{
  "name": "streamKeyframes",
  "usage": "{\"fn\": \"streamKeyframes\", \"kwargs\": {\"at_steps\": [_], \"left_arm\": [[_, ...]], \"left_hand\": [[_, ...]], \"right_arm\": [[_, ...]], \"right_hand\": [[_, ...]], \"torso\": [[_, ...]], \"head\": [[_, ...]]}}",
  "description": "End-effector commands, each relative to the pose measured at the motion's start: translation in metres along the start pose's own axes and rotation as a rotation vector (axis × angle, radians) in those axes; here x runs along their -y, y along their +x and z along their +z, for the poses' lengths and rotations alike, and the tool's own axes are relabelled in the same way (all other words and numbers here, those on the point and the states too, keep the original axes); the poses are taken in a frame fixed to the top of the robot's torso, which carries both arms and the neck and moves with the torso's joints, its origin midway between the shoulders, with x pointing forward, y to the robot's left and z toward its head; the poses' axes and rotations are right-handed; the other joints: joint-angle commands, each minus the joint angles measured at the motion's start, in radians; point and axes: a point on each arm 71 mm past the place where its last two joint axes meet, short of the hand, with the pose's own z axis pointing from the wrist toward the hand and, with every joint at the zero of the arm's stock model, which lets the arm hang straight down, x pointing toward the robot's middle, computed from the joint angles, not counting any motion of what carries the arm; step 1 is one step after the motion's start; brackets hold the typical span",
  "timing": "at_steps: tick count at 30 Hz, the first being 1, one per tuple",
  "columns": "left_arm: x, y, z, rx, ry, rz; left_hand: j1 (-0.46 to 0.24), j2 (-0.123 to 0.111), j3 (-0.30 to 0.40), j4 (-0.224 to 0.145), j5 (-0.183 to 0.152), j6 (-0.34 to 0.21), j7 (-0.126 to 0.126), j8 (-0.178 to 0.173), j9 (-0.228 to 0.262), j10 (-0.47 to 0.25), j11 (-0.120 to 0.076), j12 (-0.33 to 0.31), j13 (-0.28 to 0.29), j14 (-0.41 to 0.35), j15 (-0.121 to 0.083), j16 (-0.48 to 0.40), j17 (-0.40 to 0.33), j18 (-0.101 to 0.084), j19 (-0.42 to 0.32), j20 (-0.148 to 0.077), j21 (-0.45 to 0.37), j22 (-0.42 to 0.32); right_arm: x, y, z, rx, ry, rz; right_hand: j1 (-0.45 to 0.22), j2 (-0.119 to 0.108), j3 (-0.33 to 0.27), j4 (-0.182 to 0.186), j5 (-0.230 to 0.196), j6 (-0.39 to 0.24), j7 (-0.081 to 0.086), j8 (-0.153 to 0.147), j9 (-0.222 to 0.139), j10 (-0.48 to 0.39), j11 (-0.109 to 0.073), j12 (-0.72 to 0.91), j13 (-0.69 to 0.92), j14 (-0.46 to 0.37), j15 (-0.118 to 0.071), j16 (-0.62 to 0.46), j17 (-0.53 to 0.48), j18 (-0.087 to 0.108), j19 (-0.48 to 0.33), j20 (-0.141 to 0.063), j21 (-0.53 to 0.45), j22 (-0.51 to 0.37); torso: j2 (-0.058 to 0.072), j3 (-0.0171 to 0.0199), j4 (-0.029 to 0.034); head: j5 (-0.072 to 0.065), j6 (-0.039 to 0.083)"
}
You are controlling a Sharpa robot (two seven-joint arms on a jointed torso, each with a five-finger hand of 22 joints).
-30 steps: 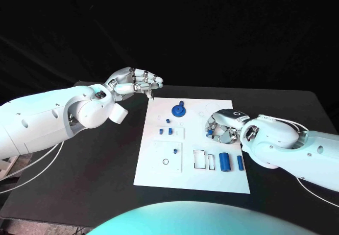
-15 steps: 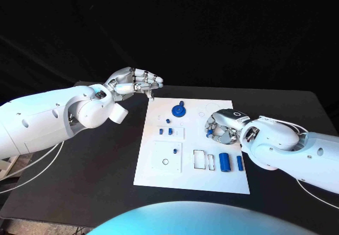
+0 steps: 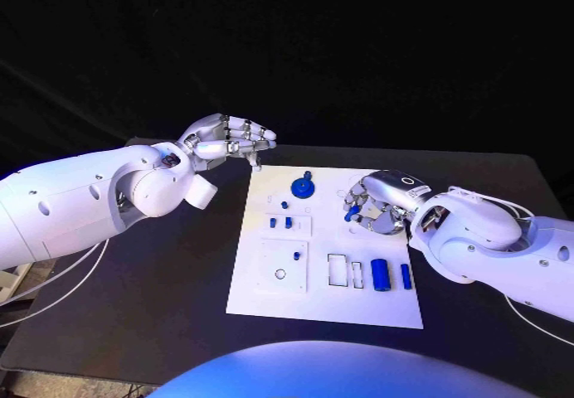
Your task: Assemble the parts on the task board
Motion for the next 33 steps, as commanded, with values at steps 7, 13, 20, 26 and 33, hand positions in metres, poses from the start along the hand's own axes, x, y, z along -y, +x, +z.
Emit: {"fn": "streamKeyframes", "kwargs": {"at_steps": [7, 13, 20, 26, 33], "left_arm": [[0.000, 0.005, 0.003, -0.025, 0.009, -0.008], [0.000, 0.009, 0.006, -0.040, 0.012, -0.014], [-0.001, 0.011, 0.009, -0.046, 0.013, -0.016], [-0.001, 0.012, 0.009, -0.049, 0.012, -0.017], [-0.001, 0.013, 0.010, -0.051, 0.012, -0.018]], "left_hand": [[0.000, 0.006, -0.002, 0.002, 0.006, -0.007, 0.009, 0.005, -0.002, -0.006, 0.002, 0.003, -0.001, -0.006, 0.000, 0.001, 0.001, 0.005, -0.004, 0.001, -0.006, -0.001], [0.000, 0.007, -0.002, 0.002, 0.006, -0.008, 0.009, 0.005, -0.002, -0.007, 0.002, 0.004, -0.001, -0.007, 0.000, 0.001, 0.001, 0.005, -0.004, 0.002, -0.007, -0.002], [0.000, 0.007, -0.002, 0.002, 0.006, -0.008, 0.009, 0.005, -0.002, -0.007, 0.002, 0.004, -0.001, -0.007, 0.000, 0.001, 0.001, 0.005, -0.004, 0.002, -0.007, -0.002], [0.001, 0.008, -0.001, 0.002, 0.007, -0.006, 0.008, 0.008, -0.001, -0.009, 0.002, 0.006, -0.001, -0.008, 0.000, 0.002, 0.001, 0.005, -0.004, 0.002, -0.007, -0.002], [0.001, 0.008, -0.001, 0.002, 0.007, -0.006, 0.008, 0.008, -0.001, -0.009, 0.002, 0.006, -0.001, -0.008, 0.000, 0.002, 0.001, 0.005, -0.004, 0.002, -0.007, -0.002]], "right_arm": [[-0.047, 0.004, 0.008, -0.008, -0.129, 0.064], [-0.087, 0.022, 0.022, -0.039, -0.237, 0.104], [-0.111, 0.044, 0.031, -0.077, -0.299, 0.115], [-0.117, 0.061, 0.035, -0.119, -0.306, 0.113], [-0.116, 0.073, 0.035, -0.156, -0.299, 0.101]], "right_hand": [[-0.023, 0.009, -0.002, -0.011, -0.189, 0.005, -0.013, 0.018, 0.016, 0.061, -0.058, -0.006, 0.006, 0.038, -0.014, 0.006, -0.002, -0.009, -0.003, -0.011, -0.002, 0.067], [-0.023, 0.012, 0.001, -0.016, -0.188, 0.002, -0.011, 0.018, 0.018, 0.060, -0.057, -0.008, 0.007, 0.038, -0.013, 0.004, -0.007, -0.007, -0.005, -0.011, -0.010, 0.064], [-0.021, 0.016, 0.006, -0.025, -0.187, -0.001, -0.009, 0.019, 0.020, 0.059, -0.055, -0.011, 0.007, 0.038, -0.012, 0.004, -0.007, -0.007, -0.005, -0.011, -0.012, 0.063], [-0.022, 0.015, 0.006, -0.029, -0.187, -0.003, -0.008, 0.019, 0.020, 0.058, -0.054, -0.012, 0.008, 0.038, -0.011, 0.004, -0.008, -0.006, -0.006, -0.010, -0.016, 0.061], [-0.023, 0.015, 0.006, -0.030, -0.187, -0.004, -0.007, 0.019, 0.021, 0.057, -0.054, -0.013, 0.008, 0.038, -0.011, 0.004, -0.006, -0.007, -0.007, -0.010, -0.017, 0.061]], "torso": [[0.000, 0.0011, -0.0033], [-0.002, 0.0003, 0.0051], [0.000, -0.0007, 0.0045], [-0.001, 0.0006, 0.0028], [-0.001, 0.0010, 0.0018]], "head": [[0.002, 0.000], [0.004, 0.003], [0.012, 0.001], [0.020, 0.000], [0.024, 0.000]]}}
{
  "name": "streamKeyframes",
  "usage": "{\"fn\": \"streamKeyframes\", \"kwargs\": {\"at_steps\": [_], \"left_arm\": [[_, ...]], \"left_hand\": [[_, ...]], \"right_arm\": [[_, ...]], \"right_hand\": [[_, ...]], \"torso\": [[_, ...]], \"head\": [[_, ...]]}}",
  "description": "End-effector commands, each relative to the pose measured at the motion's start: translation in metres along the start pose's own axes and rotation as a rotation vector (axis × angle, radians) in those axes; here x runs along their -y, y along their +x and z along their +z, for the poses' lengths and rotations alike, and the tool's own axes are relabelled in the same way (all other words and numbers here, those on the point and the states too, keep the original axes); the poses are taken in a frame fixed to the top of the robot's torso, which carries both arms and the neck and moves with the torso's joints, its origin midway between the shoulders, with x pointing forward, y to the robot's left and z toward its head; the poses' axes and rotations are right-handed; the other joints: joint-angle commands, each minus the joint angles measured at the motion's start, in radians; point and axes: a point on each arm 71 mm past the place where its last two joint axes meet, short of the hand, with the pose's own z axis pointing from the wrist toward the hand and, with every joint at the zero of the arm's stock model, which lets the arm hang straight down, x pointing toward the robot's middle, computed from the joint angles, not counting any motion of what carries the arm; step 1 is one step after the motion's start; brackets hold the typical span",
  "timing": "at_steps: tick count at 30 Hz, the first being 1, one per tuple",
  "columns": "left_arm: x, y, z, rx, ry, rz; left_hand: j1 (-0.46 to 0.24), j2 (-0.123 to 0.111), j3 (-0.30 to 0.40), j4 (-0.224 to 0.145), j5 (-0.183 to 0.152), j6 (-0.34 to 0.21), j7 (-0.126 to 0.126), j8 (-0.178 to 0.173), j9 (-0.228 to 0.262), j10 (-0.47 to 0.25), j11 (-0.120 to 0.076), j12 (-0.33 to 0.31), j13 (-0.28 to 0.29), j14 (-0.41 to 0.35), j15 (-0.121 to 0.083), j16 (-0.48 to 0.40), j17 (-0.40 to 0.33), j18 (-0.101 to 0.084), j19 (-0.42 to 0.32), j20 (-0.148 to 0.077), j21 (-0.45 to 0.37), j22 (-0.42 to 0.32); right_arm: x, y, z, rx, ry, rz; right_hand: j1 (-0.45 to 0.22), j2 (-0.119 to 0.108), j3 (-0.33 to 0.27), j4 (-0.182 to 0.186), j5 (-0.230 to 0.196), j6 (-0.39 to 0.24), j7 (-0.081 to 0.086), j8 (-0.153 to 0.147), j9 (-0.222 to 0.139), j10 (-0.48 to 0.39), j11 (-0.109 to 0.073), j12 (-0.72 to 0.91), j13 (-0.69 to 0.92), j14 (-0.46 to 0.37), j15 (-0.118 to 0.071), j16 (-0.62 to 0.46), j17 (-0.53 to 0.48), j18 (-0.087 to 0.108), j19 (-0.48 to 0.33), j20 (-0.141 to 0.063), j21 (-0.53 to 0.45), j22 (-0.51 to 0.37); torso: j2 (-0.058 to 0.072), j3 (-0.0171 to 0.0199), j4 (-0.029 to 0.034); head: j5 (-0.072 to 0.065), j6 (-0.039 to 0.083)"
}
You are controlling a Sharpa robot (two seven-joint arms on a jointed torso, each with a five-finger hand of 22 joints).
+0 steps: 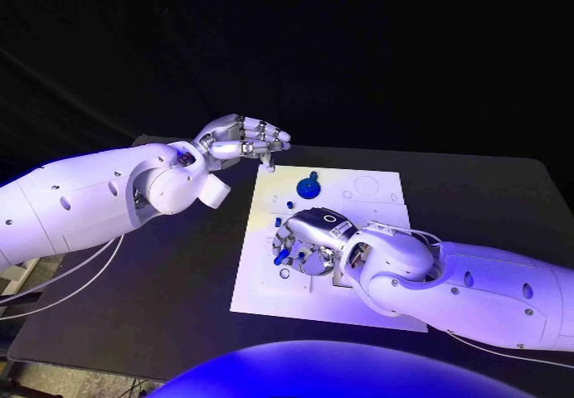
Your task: Assemble the parts on the task board
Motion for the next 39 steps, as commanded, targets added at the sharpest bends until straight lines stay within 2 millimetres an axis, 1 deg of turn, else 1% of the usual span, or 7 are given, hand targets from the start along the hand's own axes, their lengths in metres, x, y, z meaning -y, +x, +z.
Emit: {"fn": "streamKeyframes", "kwargs": {"at_steps": [1, 9, 14, 21, 27, 34, 39], "left_arm": [[0.001, 0.003, 0.001, -0.021, 0.009, -0.006], [0.001, 0.002, 0.001, -0.021, 0.008, -0.005], [0.001, 0.002, 0.000, -0.018, 0.007, -0.005], [0.001, 0.001, 0.000, -0.016, 0.006, -0.004], [0.001, 0.001, 0.000, -0.015, 0.006, -0.003], [0.001, 0.001, 0.000, -0.014, 0.006, -0.003], [0.001, 0.000, 0.000, -0.013, 0.005, -0.003]], "left_hand": [[0.001, 0.008, -0.001, 0.002, 0.007, -0.007, 0.008, 0.004, -0.001, -0.005, -0.002, 0.007, -0.001, -0.008, 0.000, 0.002, 0.001, 0.005, -0.004, 0.002, -0.003, -0.002], [0.001, 0.008, -0.002, 0.002, 0.006, -0.006, 0.008, 0.005, -0.001, -0.006, -0.002, 0.008, -0.001, -0.009, 0.000, 0.002, 0.001, 0.006, -0.005, 0.002, -0.004, -0.002], [0.001, 0.008, -0.002, 0.002, 0.006, -0.006, 0.008, 0.005, -0.001, -0.006, -0.002, 0.008, -0.001, -0.009, 0.000, 0.002, 0.001, 0.006, -0.005, 0.002, -0.004, -0.002], [0.001, 0.008, -0.002, 0.002, 0.006, -0.006, 0.008, 0.005, -0.001, -0.006, -0.002, 0.008, -0.001, -0.009, 0.000, 0.002, 0.001, 0.006, -0.005, 0.002, -0.004, -0.002], [0.001, 0.008, -0.002, 0.002, 0.006, -0.006, 0.008, 0.005, -0.001, -0.006, -0.002, 0.008, -0.001, -0.009, 0.000, 0.002, 0.001, 0.006, -0.005, 0.002, -0.004, -0.002], [0.001, 0.008, -0.002, 0.002, 0.006, -0.006, 0.008, 0.005, -0.001, -0.006, -0.002, 0.008, -0.001, -0.009, 0.000, 0.002, 0.001, 0.006, -0.005, 0.002, -0.004, -0.002], [0.001, 0.008, -0.002, 0.002, 0.006, -0.006, 0.008, 0.005, -0.001, -0.006, -0.002, 0.008, -0.001, -0.009, 0.000, 0.002, 0.001, 0.006, -0.005, 0.002, -0.004, -0.002]], "right_arm": [[-0.001, 0.006, 0.000, -0.040, -0.014, -0.026], [0.000, 0.012, -0.003, -0.085, -0.005, -0.039], [0.003, 0.014, -0.005, -0.100, 0.007, -0.052], [0.004, 0.014, -0.006, -0.108, 0.014, -0.060], [0.007, 0.015, -0.006, -0.122, 0.035, -0.073], [0.007, 0.017, -0.006, -0.141, 0.040, -0.079], [0.006, 0.018, -0.004, -0.150, 0.037, -0.080]], "right_hand": [[-0.005, 0.007, -0.002, -0.007, 0.002, -0.004, 0.007, 0.003, 0.020, 0.048, -0.045, -0.002, 0.001, 0.036, 0.001, 0.004, 0.001, -0.007, -0.001, -0.005, -0.004, 0.061], [-0.005, 0.008, -0.001, -0.009, 0.002, -0.004, 0.007, 0.003, 0.020, 0.048, -0.045, -0.003, 0.001, 0.036, 0.001, 0.004, 0.001, -0.007, -0.001, -0.005, -0.004, 0.061], [-0.005, 0.008, -0.001, -0.009, 0.002, -0.004, 0.007, 0.003, 0.020, 0.048, -0.045, -0.003, 0.001, 0.036, 0.001, 0.004, 0.001, -0.007, -0.001, -0.005, -0.004, 0.061], [-0.006, 0.008, -0.001, -0.010, 0.002, -0.004, 0.007, 0.004, 0.021, 0.048, -0.045, -0.003, 0.001, 0.036, 0.002, 0.004, 0.000, -0.006, -0.002, -0.004, -0.006, 0.060], [-0.009, 0.008, -0.002, -0.011, 0.002, -0.005, 0.008, 0.004, 0.021, 0.048, -0.044, -0.003, 0.002, 0.036, 0.002, 0.004, 0.000, -0.006, -0.002, -0.004, -0.007, 0.060], [-0.012, 0.007, -0.002, -0.011, 0.002, -0.006, 0.008, 0.004, 0.021, 0.048, -0.044, -0.004, 0.002, 0.036, 0.003, 0.003, -0.001, -0.006, -0.002, -0.004, -0.008, 0.060], [-0.015, 0.006, -0.003, -0.012, 0.002, -0.006, 0.008, 0.004, 0.022, 0.048, -0.043, -0.004, 0.002, 0.036, 0.003, 0.003, -0.003, -0.006, -0.003, -0.004, -0.009, 0.059]], "torso": [[0.000, 0.0009, -0.0007], [0.001, 0.0012, 0.0006], [0.001, 0.0003, 0.0005], [0.001, 0.0002, 0.0010], [0.000, -0.0007, 0.0008], [0.000, 0.0004, 0.0011], [0.000, 0.0003, 0.0007]], "head": [[0.002, 0.000], [0.001, 0.000], [0.003, 0.000], [0.005, 0.000], [0.003, 0.000], [0.003, 0.000], [0.003, 0.000]]}}
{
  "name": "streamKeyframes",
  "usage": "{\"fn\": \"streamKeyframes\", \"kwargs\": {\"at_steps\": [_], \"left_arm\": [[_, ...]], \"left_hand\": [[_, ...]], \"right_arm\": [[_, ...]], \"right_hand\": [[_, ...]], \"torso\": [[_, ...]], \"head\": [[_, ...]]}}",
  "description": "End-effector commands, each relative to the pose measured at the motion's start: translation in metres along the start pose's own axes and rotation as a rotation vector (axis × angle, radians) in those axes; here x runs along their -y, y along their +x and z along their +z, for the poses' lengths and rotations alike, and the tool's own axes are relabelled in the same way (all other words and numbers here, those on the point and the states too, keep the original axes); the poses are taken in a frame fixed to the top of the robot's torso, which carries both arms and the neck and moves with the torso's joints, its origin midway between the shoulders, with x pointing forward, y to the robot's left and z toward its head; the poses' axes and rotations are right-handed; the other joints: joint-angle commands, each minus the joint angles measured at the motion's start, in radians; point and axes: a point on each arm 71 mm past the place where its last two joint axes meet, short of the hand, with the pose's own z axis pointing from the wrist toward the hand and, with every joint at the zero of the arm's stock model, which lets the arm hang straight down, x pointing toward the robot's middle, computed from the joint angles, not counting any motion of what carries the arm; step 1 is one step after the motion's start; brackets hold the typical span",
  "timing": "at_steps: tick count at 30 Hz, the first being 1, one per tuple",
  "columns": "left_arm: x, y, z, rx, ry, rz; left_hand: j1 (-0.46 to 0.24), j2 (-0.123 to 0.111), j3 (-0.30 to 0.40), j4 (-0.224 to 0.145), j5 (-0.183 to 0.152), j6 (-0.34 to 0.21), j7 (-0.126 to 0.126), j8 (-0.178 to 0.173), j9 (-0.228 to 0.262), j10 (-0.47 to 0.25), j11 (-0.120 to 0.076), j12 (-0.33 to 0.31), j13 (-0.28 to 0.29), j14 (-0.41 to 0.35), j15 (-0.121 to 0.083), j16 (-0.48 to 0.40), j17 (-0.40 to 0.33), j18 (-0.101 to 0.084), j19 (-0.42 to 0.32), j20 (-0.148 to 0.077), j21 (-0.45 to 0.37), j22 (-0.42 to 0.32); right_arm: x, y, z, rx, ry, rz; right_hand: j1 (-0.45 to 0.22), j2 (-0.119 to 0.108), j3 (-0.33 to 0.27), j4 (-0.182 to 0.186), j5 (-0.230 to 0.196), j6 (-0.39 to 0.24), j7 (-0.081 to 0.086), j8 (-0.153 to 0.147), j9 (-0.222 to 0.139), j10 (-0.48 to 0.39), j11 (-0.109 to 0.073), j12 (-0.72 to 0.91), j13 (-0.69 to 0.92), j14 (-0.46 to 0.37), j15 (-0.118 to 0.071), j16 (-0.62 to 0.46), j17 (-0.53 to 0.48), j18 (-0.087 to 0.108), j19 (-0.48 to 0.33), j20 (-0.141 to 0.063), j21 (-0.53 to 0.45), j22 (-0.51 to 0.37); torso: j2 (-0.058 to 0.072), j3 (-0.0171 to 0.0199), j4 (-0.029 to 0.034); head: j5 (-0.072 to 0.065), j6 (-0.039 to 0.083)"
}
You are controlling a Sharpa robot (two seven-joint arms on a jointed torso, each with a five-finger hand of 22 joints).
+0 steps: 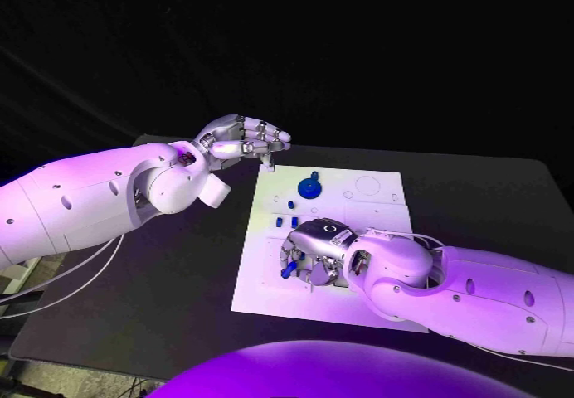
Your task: Assemble the parts on the task board
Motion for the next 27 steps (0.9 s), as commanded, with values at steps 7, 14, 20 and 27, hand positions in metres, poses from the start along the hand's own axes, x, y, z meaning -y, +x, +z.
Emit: {"fn": "streamKeyframes", "kwargs": {"at_steps": [7, 14, 20, 27], "left_arm": [[0.0009, 0.0023, 0.0008, -0.016, 0.005, -0.003], [0.0006, 0.0023, 0.0007, -0.017, 0.001, -0.002], [0.0006, 0.0021, 0.0003, -0.017, 0.000, 0.000], [0.0006, 0.0020, 0.0001, -0.018, -0.001, 0.001]], "left_hand": [[0.001, 0.009, -0.002, 0.001, 0.007, -0.008, 0.008, 0.007, -0.001, -0.009, -0.002, 0.005, -0.001, -0.010, 0.000, 0.004, 0.002, 0.006, -0.005, 0.002, -0.005, -0.002], [0.001, 0.009, -0.002, 0.001, 0.007, -0.008, 0.008, 0.007, -0.001, -0.009, -0.002, 0.005, -0.001, -0.010, 0.000, 0.004, 0.002, 0.006, -0.005, 0.002, -0.005, -0.002], [0.004, 0.010, -0.001, -0.001, 0.007, -0.009, 0.008, 0.008, -0.001, -0.011, -0.002, 0.007, -0.001, -0.011, -0.001, 0.004, 0.002, 0.006, -0.004, 0.002, -0.005, -0.002], [0.005, 0.009, -0.001, -0.002, 0.007, -0.010, 0.007, 0.008, -0.001, -0.012, -0.002, 0.007, -0.001, -0.011, -0.001, 0.004, 0.002, 0.006, -0.004, 0.002, -0.005, -0.002]], "right_arm": [[0.0015, 0.0038, 0.0031, -0.032, 0.020, -0.009], [0.0009, 0.0029, 0.0046, -0.013, 0.017, 0.008], [0.0017, 0.0024, 0.0044, -0.004, 0.020, 0.012], [0.0034, 0.0016, 0.0030, 0.008, 0.025, 0.015]], "right_hand": [[-0.077, -0.034, -0.028, 0.013, 0.010, -0.077, 0.027, -0.035, -0.012, 0.011, -0.014, -0.013, 0.003, 0.034, 0.018, 0.001, -0.007, -0.004, -0.008, 0.007, -0.026, 0.052], [-0.103, -0.054, -0.052, 0.024, 0.015, -0.148, 0.036, -0.074, -0.028, -0.001, -0.005, -0.008, 0.006, 0.033, 0.026, 0.004, -0.008, -0.002, -0.008, 0.017, -0.032, 0.051], [-0.104, -0.057, -0.065, 0.025, 0.016, -0.188, 0.032, -0.093, -0.037, -0.007, -0.009, -0.006, 0.009, 0.033, 0.024, 0.005, -0.008, -0.002, -0.007, 0.017, -0.033, 0.051], [-0.105, -0.057, -0.068, 0.026, 0.015, -0.192, 0.031, -0.095, -0.037, -0.010, -0.009, -0.006, 0.010, 0.033, 0.023, 0.004, -0.009, -0.001, -0.009, 0.016, -0.039, 0.049]], "torso": [[-0.001, -0.0006, 0.0004], [-0.001, 0.0003, 0.0001], [0.000, 0.0000, -0.0006], [-0.001, 0.0002, -0.0015]], "head": [[0.000, 0.000], [0.002, 0.000], [0.001, 0.000], [0.001, 0.000]]}}
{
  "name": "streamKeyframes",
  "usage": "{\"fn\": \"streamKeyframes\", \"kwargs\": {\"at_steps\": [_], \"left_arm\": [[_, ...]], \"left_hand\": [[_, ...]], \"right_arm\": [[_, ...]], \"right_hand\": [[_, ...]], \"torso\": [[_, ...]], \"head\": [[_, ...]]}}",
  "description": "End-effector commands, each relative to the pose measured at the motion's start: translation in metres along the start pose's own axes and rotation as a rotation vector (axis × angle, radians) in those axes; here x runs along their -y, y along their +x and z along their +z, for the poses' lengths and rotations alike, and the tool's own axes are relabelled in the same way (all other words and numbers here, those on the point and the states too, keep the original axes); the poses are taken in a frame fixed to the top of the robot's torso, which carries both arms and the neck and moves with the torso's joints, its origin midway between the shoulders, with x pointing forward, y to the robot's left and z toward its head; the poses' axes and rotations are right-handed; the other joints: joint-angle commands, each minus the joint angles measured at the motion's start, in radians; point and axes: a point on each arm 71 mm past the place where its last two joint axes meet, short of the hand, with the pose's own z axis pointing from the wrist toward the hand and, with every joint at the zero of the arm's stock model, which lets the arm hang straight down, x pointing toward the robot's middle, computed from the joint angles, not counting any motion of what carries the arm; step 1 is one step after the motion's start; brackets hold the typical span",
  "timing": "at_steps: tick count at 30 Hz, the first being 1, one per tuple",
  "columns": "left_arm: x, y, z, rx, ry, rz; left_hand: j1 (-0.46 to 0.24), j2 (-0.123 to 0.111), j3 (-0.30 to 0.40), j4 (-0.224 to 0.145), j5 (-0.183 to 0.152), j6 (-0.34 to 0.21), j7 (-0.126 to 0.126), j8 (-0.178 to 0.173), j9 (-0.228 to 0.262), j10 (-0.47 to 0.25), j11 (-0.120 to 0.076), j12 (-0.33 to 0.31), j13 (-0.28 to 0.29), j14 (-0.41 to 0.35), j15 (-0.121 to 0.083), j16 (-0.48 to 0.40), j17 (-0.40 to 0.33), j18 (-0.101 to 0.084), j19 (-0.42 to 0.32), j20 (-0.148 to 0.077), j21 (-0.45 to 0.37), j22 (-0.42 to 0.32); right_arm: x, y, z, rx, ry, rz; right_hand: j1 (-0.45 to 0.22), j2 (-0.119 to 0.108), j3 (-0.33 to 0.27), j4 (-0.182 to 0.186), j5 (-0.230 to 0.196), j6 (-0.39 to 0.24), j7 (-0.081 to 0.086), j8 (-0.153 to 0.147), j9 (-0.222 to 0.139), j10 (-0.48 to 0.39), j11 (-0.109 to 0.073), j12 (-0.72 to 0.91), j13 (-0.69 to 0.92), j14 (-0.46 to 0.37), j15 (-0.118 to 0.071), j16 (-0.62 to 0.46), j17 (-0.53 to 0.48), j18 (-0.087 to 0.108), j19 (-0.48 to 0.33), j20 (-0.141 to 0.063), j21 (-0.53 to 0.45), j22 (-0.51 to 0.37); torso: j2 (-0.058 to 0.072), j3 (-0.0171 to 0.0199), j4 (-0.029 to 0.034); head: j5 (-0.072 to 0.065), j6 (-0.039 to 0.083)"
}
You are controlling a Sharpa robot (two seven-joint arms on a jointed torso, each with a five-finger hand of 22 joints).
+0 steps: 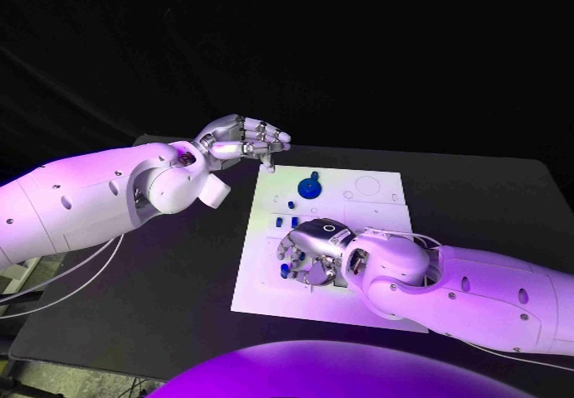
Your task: Assemble the parts on the task board
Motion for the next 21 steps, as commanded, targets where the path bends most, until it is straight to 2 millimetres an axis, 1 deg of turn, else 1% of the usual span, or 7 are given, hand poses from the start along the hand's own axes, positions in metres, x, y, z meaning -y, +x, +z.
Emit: {"fn": "streamKeyframes", "kwargs": {"at_steps": [1, 8, 11, 13, 14, 17, 21], "left_arm": [[0.001, 0.002, 0.000, -0.017, 0.005, -0.002], [0.001, 0.001, 0.000, -0.017, 0.004, -0.001], [0.001, 0.001, -0.001, -0.016, 0.003, -0.001], [0.001, 0.000, -0.001, -0.014, 0.003, 0.000], [0.001, 0.000, -0.001, -0.012, 0.002, 0.000], [0.000, -0.001, -0.002, -0.009, 0.001, 0.001], [-0.001, -0.002, -0.002, -0.008, -0.002, 0.002]], "left_hand": [[0.001, 0.006, -0.001, -0.002, 0.002, -0.010, 0.007, 0.005, -0.001, -0.008, 0.002, 0.007, -0.001, -0.004, -0.001, 0.004, 0.001, 0.006, -0.004, 0.002, -0.005, -0.001], [0.001, 0.006, -0.001, -0.002, 0.002, -0.010, 0.007, 0.005, -0.001, -0.008, 0.002, 0.007, -0.001, -0.004, -0.001, 0.004, 0.001, 0.006, -0.004, 0.002, -0.005, -0.001], [0.001, 0.006, -0.001, -0.002, 0.002, -0.010, 0.007, 0.005, -0.001, -0.008, 0.002, 0.007, -0.001, -0.004, -0.001, 0.004, 0.001, 0.006, -0.004, 0.002, -0.005, -0.001], [0.001, 0.006, -0.001, -0.002, 0.002, -0.010, 0.007, 0.005, -0.001, -0.008, 0.002, 0.007, -0.001, -0.004, -0.001, 0.004, 0.001, 0.006, -0.004, 0.002, -0.005, -0.001], [0.001, 0.006, -0.001, -0.002, 0.002, -0.010, 0.007, 0.005, -0.001, -0.008, 0.002, 0.007, -0.001, -0.004, -0.001, 0.004, 0.001, 0.006, -0.004, 0.002, -0.005, -0.001], [0.001, 0.005, -0.001, -0.002, 0.002, -0.011, 0.007, 0.005, -0.001, -0.011, 0.002, 0.007, -0.001, -0.005, -0.001, 0.005, 0.001, 0.006, -0.004, 0.002, -0.005, -0.001], [0.001, 0.005, -0.001, -0.002, 0.002, -0.011, 0.007, 0.005, -0.001, -0.011, 0.002, 0.008, -0.001, -0.005, 0.000, 0.005, 0.001, 0.006, -0.004, 0.002, -0.005, -0.001]], "right_arm": [[0.001, -0.001, -0.002, 0.023, 0.005, 0.006], [0.004, -0.012, -0.016, 0.106, 0.001, 0.030], [0.013, -0.023, -0.029, 0.150, 0.014, 0.089], [0.023, -0.032, -0.040, 0.179, 0.044, 0.179], [0.028, -0.036, -0.045, 0.188, 0.058, 0.220], [0.046, -0.049, -0.065, 0.222, 0.117, 0.352], [0.067, -0.058, -0.090, 0.234, 0.200, 0.444]], "right_hand": [[0.001, -0.009, -0.007, 0.001, 0.003, -0.008, -0.002, -0.005, -0.001, -0.007, 0.002, 0.004, 0.001, 0.035, 0.000, 0.004, -0.001, -0.001, 0.000, 0.007, -0.007, 0.049], [0.001, -0.018, -0.022, 0.001, 0.003, -0.013, -0.002, -0.008, -0.003, -0.011, 0.001, 0.005, 0.003, 0.034, 0.000, 0.003, -0.005, -0.001, 0.001, 0.007, -0.008, 0.049], [-0.003, -0.018, -0.034, 0.005, 0.001, -0.011, -0.003, -0.006, -0.002, -0.008, 0.001, 0.008, 0.005, 0.034, 0.000, 0.003, -0.006, -0.001, 0.001, 0.006, -0.010, 0.048], [0.001, -0.010, -0.043, 0.009, 0.002, 0.000, -0.005, 0.000, 0.000, 0.006, -0.001, 0.020, 0.013, 0.033, -0.002, 0.002, -0.007, 0.002, -0.004, 0.006, -0.024, 0.042], [0.002, -0.008, -0.048, 0.011, 0.004, 0.008, -0.001, 0.004, 0.001, 0.012, 0.000, 0.027, 0.018, 0.033, -0.001, 0.002, -0.007, 0.002, -0.004, 0.005, -0.025, 0.042], [-0.002, -0.005, -0.067, 0.019, 0.018, 0.039, 0.004, 0.022, 0.007, 0.042, -0.001, 0.056, 0.037, 0.034, -0.001, 0.005, -0.002, 0.001, -0.002, 0.006, -0.023, 0.044], [-0.013, -0.012, -0.125, 0.034, 0.032, 0.054, -0.014, 0.051, 0.020, 0.088, -0.020, 0.141, 0.107, 0.044, -0.016, 0.026, 0.042, -0.004, 0.010, -0.005, 0.009, 0.061]], "torso": [[0.000, 0.0007, -0.0001], [-0.001, 0.0018, 0.0009], [-0.001, 0.0009, 0.0010], [-0.001, -0.0006, 0.0004], [-0.001, -0.0010, -0.0005], [-0.002, -0.0004, -0.0036], [-0.005, -0.0002, -0.0068]], "head": [[-0.001, 0.000], [-0.004, 0.000], [-0.008, 0.000], [-0.012, 0.000], [-0.014, 0.000], [-0.027, 0.000], [-0.044, 0.002]]}}
